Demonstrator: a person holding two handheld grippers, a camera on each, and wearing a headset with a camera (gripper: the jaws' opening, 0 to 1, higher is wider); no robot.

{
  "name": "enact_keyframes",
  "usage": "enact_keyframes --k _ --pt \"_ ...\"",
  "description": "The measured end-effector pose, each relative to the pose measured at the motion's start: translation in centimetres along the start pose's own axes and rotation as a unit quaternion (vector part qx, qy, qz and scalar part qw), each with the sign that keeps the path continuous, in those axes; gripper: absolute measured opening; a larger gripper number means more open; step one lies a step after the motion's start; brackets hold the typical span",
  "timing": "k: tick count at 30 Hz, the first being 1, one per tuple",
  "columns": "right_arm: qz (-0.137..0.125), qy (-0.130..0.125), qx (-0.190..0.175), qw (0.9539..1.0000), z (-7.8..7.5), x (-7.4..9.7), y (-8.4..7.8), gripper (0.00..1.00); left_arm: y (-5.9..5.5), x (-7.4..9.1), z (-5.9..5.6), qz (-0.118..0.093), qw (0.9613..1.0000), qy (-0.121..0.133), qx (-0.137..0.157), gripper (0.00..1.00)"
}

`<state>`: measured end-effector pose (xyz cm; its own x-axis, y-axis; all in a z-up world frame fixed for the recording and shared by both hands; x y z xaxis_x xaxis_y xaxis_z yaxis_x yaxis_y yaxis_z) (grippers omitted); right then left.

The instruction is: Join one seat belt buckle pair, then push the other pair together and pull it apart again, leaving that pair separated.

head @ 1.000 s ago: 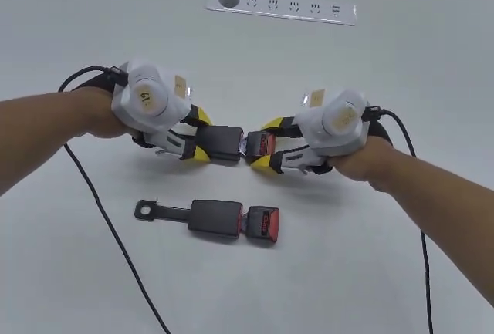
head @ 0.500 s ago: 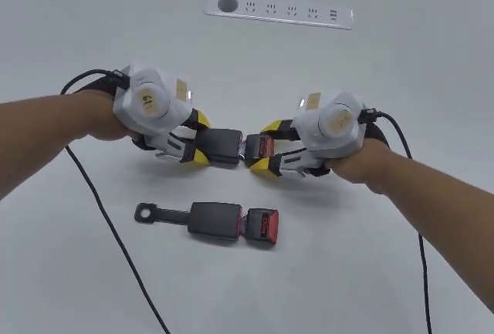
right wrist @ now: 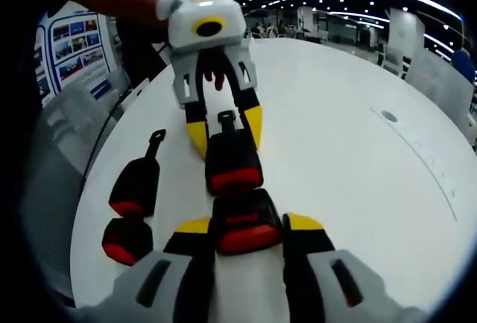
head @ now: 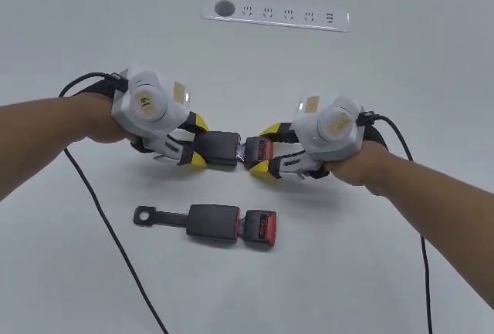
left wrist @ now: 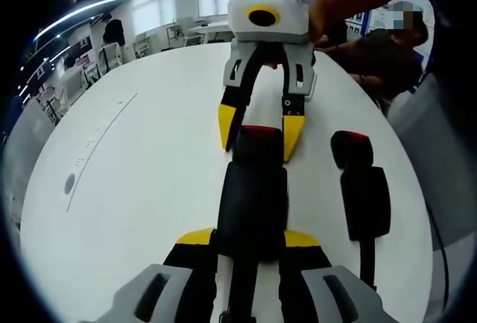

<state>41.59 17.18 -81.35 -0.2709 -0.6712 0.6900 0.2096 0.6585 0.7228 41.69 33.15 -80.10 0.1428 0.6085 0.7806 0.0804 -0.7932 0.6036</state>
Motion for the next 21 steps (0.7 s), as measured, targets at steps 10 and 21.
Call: enact_keyframes --k 10,21 --pt "-0.003 0.002 -0.005 1.0000 -0.4 1.4 -1.0 0.35 0.1 0.1 0.1 -0.001 1.0000 -0.001 -0.002 0.32" --pt "0.006 -0.007 -0.006 0.9999 -0.5 3.3 -2.2 0.35 0.2 0.1 0.1 0.004 1.0000 -0.002 0.000 0.33"
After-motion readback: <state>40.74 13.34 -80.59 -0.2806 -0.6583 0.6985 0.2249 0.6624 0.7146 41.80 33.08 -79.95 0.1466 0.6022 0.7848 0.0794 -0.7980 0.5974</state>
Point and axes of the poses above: the centre of the closed fingertips' face, and the gripper's own axes: x roughly backward along the fingers, z roughly to its left, y roughly out of its top, the point moved 7 cm from there along x, roughly backward along the fingers, and after that the axes turned 10 degrees about -y, right-handed, at the moved point
